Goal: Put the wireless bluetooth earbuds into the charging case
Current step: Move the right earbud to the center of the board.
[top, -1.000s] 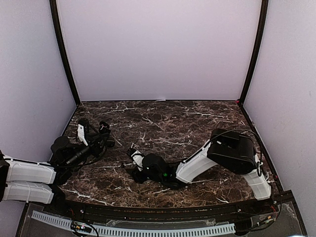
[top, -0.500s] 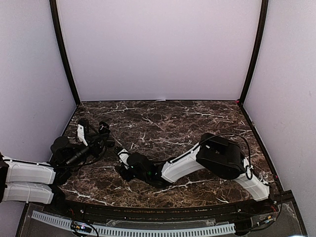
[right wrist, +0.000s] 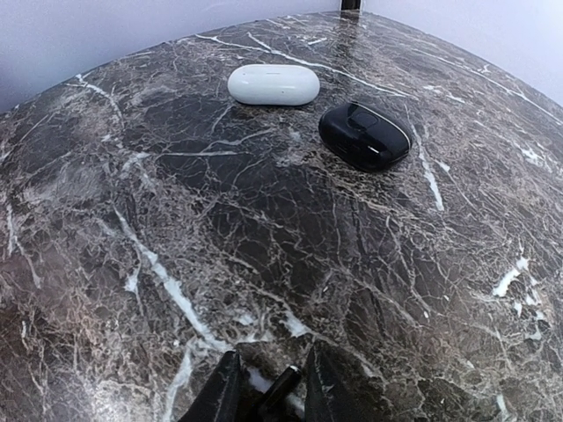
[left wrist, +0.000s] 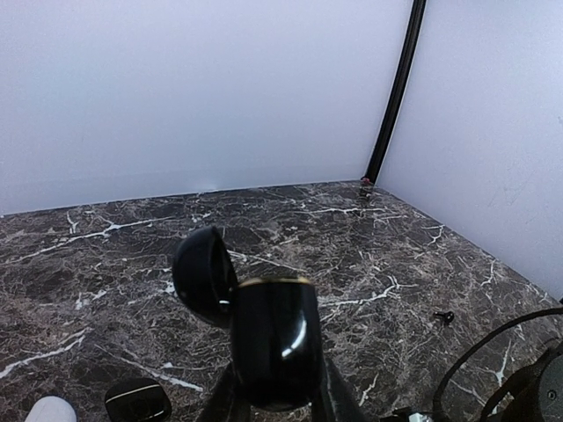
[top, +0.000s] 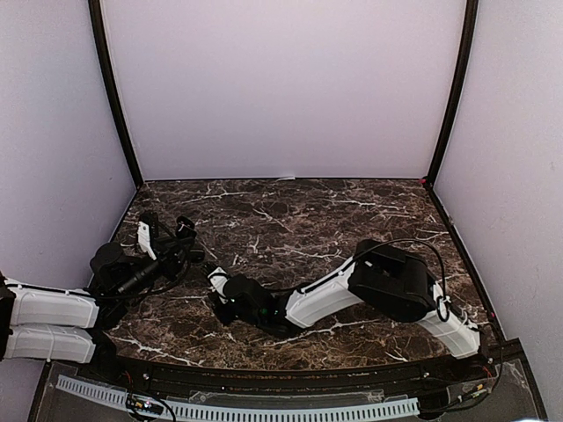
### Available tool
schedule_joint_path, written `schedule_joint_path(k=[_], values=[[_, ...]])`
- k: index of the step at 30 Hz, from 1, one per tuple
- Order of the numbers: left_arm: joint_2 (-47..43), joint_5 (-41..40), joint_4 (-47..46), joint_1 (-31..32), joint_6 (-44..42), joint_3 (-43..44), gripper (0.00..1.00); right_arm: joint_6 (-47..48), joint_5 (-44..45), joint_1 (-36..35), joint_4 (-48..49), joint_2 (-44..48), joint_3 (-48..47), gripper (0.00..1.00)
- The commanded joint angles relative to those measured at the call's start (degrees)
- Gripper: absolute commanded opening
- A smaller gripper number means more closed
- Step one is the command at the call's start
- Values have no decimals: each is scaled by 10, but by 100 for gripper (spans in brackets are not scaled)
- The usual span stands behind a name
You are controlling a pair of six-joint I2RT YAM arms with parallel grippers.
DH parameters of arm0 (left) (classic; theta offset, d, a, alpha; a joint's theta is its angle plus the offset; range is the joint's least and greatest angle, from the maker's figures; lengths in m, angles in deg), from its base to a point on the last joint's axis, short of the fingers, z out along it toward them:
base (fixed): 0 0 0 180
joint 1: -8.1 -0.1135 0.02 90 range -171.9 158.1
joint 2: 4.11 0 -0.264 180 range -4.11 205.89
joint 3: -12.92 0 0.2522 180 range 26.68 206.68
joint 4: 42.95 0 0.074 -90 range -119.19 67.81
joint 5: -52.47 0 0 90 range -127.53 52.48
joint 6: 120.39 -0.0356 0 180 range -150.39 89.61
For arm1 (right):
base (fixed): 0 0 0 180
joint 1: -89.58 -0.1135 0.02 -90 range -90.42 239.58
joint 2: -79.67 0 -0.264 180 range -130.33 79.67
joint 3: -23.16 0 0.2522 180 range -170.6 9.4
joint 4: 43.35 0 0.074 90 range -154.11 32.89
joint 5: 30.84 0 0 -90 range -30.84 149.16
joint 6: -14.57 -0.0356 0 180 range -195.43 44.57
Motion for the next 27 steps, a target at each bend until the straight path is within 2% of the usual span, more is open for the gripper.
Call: schedule_joint_path(k=[1, 6, 10, 20, 22, 27], values=[[-10, 1, -6, -3, -8, -10, 17, 2, 21, 2, -31, 10, 50, 22], [-4, 10, -9, -2, -10, -9, 17, -3, 31, 10, 7, 67, 148, 17], [11, 37, -21, -2, -11, -5, 17, -5, 25, 17, 73, 131, 270, 14], [52, 121, -54, -2, -9, 6, 17, 50, -68, 18, 226, 280, 524, 16], [66, 147, -64, -2, -9, 11, 17, 61, -74, 17, 235, 301, 555, 19], [102, 202, -92, -2, -2, 19, 17, 62, -74, 19, 236, 346, 600, 37]])
